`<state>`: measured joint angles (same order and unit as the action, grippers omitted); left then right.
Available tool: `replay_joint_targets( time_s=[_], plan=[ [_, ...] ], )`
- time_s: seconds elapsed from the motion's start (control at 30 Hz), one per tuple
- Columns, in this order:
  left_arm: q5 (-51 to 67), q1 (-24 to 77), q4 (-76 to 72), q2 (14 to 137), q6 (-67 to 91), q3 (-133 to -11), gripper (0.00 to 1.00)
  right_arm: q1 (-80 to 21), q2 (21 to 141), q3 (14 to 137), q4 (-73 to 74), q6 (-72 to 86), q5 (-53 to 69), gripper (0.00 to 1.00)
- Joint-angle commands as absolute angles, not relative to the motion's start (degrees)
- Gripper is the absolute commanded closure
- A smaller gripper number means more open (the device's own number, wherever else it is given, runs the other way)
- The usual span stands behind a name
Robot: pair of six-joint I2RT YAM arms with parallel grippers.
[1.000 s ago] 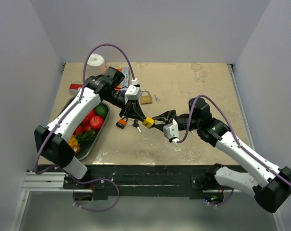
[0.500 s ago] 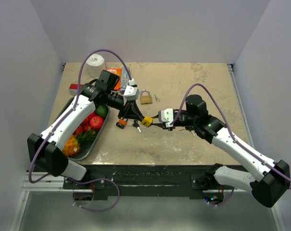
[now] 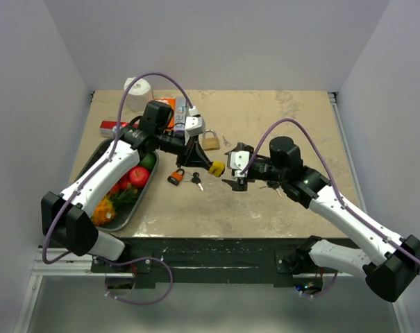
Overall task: Lock with the key
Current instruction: Place the lock at the center of the board.
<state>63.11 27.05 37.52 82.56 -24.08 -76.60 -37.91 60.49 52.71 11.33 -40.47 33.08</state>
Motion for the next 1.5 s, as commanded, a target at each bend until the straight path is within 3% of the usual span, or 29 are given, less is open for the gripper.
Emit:
replay_joint_targets(
  time_s=[0.0,0.3,0.57,0.77,1.0,1.23,1.37,1.43,1.47],
  plan=[
    [58.63,26.89,27.69,83.4,-8.83,-77.7,1.0,-38.41,57.4,54.49,13.72,-37.54,23.75,0.17],
    [50.63,27.33,22.24,86.92,14.57,-77.78,1.0,-38.85,62.4,57.13,10.21,-34.71,19.69,0.15],
    [50.54,27.42,23.56,88.15,16.17,-78.84,1.0,-40.95,65.91,54.41,3.78,-42.53,20.04,0.15],
    [50.19,27.42,23.38,87.89,16.26,-78.84,1.0,-42.8,68.29,52.91,0.62,-46.23,17.49,0.2],
    [50.01,27.42,23.73,87.8,15.82,-79.19,1.0,-44.12,70.49,53.0,-1.23,-48.16,15.91,0.39],
    [49.66,27.42,24.7,87.98,14.94,-79.72,1.0,-44.3,71.37,53.44,-0.44,-49.04,13.89,0.66],
    [49.31,27.33,24.35,88.07,14.5,-79.63,1.0,-44.47,71.63,53.7,-0.26,-47.82,11.52,1.0],
    [48.35,26.99,24.26,87.81,14.33,-79.54,0.93,-44.47,71.81,54.58,-0.35,-42.83,10.11,1.0],
    [47.56,26.81,24.0,87.37,14.33,-79.45,0.78,-44.3,72.42,55.36,-0.18,-39.93,9.24,1.0]
  ],
)
